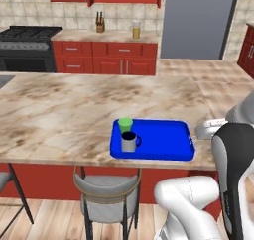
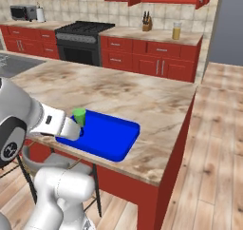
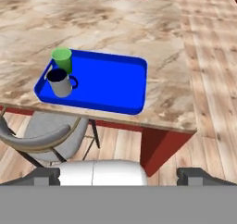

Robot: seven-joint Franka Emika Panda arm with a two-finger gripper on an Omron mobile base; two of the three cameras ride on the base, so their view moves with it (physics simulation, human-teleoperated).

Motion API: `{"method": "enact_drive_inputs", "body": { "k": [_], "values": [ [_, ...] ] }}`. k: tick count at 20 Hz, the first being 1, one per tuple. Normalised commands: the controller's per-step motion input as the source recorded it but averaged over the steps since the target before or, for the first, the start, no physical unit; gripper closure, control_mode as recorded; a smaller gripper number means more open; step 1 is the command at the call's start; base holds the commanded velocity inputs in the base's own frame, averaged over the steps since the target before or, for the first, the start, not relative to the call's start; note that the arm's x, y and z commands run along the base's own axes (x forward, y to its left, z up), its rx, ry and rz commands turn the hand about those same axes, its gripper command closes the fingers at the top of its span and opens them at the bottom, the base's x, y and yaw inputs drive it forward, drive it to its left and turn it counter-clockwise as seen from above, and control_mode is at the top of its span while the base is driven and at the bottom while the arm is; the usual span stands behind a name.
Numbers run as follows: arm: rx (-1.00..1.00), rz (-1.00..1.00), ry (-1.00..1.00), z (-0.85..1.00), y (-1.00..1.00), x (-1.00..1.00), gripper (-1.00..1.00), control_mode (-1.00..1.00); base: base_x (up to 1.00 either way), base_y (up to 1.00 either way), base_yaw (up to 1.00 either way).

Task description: There is a tray on the dining counter. Grab the cup, mug, and pitcher and place them on the tray. The pitcher may be placed next to the tray if it cannot fit the tray.

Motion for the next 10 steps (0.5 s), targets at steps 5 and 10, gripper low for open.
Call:
{"method": "enact_drive_inputs", "body": {
  "k": [5,10],
  "values": [
    [0.00,0.00,0.00,0.00,0.00,0.00,-1.00,1.00,-0.92,-0.96,-0.08],
    [0.00,0.00,0.00,0.00,0.00,0.00,-1.00,1.00,-0.41,-1.00,-0.13]
  ]
}}
